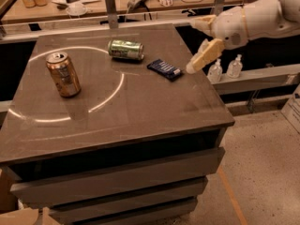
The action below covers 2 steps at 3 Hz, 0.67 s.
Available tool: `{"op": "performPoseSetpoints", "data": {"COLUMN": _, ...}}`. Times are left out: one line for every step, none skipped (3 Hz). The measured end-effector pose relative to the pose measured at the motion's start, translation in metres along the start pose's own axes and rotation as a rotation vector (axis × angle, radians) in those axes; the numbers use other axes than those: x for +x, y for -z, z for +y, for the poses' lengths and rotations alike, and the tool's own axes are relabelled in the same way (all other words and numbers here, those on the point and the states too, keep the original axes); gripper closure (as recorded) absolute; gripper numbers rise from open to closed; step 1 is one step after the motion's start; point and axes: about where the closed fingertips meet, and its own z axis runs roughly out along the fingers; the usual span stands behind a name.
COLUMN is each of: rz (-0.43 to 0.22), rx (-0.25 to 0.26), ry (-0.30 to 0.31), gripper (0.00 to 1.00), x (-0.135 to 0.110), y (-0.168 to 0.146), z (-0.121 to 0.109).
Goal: Move green can near orange can
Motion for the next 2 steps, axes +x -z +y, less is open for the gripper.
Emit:
{"op": "performPoseSetpoints", "data": {"rz": -0.078, "rx": -0.015, "ry": -0.021, "gripper": 0.00, "x": -0.012, "y": -0.042, "z": -0.022}}
{"op": "performPoseSetpoints", "data": {"rz": -0.117, "rx": -0.004, "ry": -0.074, "gripper": 0.00, "x": -0.011, "y": -0.083, "z": -0.039}}
